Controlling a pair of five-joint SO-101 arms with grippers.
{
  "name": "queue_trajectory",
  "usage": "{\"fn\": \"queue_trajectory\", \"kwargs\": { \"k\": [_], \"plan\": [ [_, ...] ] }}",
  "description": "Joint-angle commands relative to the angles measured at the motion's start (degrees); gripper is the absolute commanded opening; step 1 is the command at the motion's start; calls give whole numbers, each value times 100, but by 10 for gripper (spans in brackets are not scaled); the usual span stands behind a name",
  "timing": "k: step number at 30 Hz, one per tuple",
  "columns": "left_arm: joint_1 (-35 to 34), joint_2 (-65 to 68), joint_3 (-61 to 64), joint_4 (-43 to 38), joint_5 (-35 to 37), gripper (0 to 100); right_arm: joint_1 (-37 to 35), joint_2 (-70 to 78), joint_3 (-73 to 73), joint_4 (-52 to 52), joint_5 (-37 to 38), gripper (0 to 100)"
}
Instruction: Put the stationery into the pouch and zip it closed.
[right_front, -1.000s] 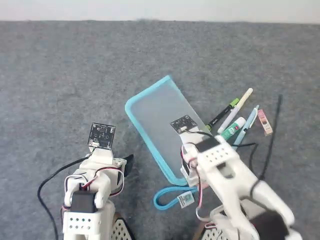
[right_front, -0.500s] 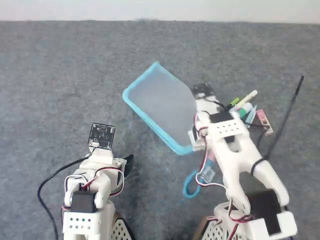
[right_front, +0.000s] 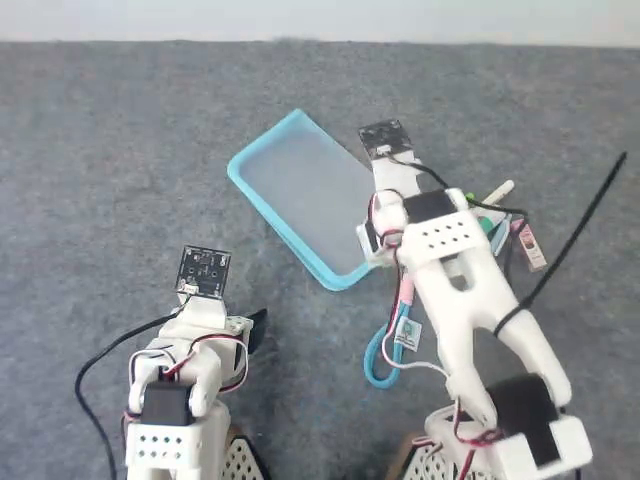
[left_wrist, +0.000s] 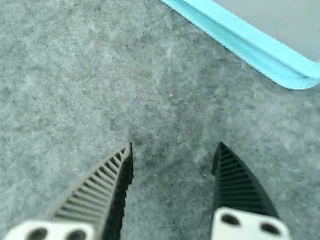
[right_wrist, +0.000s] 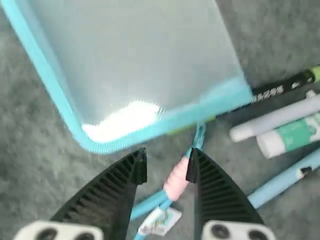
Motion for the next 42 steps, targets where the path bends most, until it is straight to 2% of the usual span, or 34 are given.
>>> {"fn": "queue_trajectory", "kwargs": {
  "k": [1,4,8,13,15,21,26,42],
  "plan": [
    [0,-105,-40,9,-9,249,-233,-418,545,-145,-88,147],
    [0,-105,-40,9,-9,249,-479,-418,1275,-822,-88,148],
    [0,-105,-40,9,-9,249,-356,-418,1697,-1358,-123,148],
    [0,-105,-40,9,-9,249,198,-418,1609,-1332,-897,148],
    [0,-105,-40,9,-9,249,233,-488,1600,-1305,-897,149],
    [0,-105,-40,9,-9,249,286,-971,1002,-127,-853,149],
    [0,-105,-40,9,-9,249,541,-1059,1108,-233,-730,149],
    [0,-105,-40,9,-9,249,725,1481,35,-470,-730,139]
  ]
}}
